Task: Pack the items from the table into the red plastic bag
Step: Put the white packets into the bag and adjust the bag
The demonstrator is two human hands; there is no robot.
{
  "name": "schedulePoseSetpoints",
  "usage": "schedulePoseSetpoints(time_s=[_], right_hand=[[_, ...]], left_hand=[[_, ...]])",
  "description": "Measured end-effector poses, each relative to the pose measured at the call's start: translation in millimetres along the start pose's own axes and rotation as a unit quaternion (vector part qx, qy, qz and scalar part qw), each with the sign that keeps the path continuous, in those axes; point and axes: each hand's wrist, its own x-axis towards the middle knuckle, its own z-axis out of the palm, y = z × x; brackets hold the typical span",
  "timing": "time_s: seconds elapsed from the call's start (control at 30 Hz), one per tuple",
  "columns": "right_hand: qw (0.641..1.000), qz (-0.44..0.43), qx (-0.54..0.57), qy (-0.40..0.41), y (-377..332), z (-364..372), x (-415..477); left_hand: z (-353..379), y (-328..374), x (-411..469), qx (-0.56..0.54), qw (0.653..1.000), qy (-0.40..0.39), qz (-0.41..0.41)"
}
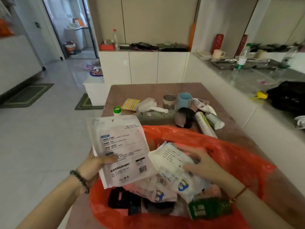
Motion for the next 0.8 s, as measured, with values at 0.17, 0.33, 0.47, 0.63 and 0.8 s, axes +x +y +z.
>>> schedulePoseSetpoints(time_s=[0.17, 0.33, 0.47, 0.63, 0.8], right_hand=[[0.978, -0.075, -0.156, 0.118, -11.7, 7.7, 44.8], [0.933, 0.015, -0.36, -0.009, 3.5, 11.8, 50.2], [0.957, -0.109, -0.205, 0.174, -8.0, -5.1, 31.0], [0.811, 0.023, -0.517, 0.273, 4.5, -51.8, 24.2], [0.913, 0.052, -0.251, 0.316, -3.1, -96.5, 20.1]], left_hand=[[-11.4, 0.0, -5.7, -0.037, 0.999, 0.018, -0.013], [-5.1, -1.1, -13.4, -0.051, 0.999, 0.005, -0.014], [16.4, -1.5, -14.7, -0.035, 0.999, -0.03, -0.017], [56.8, -10.8, -3.1, -0.034, 0.992, -0.103, -0.067], [112.9, -23.5, 19.8, 0.082, 0.972, -0.18, -0.125]])
